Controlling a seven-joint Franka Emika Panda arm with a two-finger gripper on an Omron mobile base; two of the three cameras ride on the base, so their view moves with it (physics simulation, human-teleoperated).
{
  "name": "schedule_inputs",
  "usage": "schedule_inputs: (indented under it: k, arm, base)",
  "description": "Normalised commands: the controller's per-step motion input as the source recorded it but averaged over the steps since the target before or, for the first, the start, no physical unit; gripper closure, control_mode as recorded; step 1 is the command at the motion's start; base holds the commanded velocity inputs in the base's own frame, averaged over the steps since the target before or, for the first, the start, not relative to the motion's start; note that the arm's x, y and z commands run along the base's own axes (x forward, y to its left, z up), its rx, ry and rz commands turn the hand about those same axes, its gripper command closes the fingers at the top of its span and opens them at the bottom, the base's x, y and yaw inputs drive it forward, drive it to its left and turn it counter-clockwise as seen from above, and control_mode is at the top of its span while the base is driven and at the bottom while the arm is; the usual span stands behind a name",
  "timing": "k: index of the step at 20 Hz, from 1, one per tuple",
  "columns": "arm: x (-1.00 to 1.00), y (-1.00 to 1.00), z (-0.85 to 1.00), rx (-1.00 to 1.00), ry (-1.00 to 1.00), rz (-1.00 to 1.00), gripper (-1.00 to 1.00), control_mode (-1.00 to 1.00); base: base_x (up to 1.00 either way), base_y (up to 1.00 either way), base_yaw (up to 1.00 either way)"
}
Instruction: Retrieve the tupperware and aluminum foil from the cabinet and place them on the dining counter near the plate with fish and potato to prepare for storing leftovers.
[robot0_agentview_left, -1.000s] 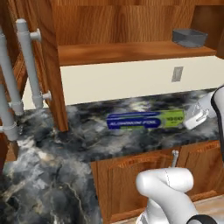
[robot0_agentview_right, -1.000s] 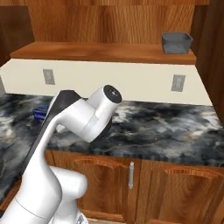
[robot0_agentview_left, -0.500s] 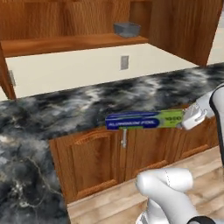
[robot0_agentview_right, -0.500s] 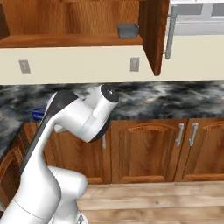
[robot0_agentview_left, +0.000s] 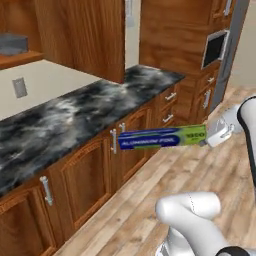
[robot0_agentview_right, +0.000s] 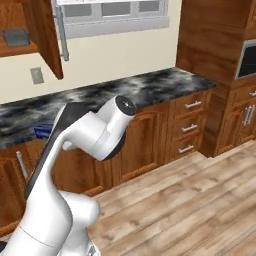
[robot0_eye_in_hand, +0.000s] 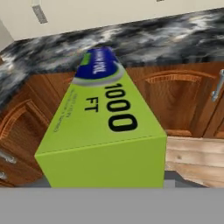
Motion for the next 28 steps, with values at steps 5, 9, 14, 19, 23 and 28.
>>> schedule_inputs:
  k: [5, 9, 14, 19, 23, 28]
  arm:
    - [0.00, 0.00, 0.00, 0.00, 0.00, 0.00, 1.00, 1.00]
    - [0.00, 0.00, 0.00, 0.00, 0.00, 0.00, 1.00, 1.00]
    - [0.00, 0.00, 0.00, 0.00, 0.00, 0.00, 1.00, 1.00]
    - [0.00, 0.00, 0.00, 0.00, 0.00, 0.00, 1.00, 1.00]
    - [0.00, 0.00, 0.00, 0.00, 0.00, 0.00, 1.00, 1.00]
    - [0.00, 0.00, 0.00, 0.00, 0.00, 0.00, 1.00, 1.00]
  base:
    - [0.00, -0.51, -0.86]
    - [0.00, -0.36, -0.89]
    - [0.00, -0.07, -0.84]
    - [0.09, 0.20, -0.70]
    - [0.76, 0.75, -0.41]
    - [1.00, 0.77, -0.33]
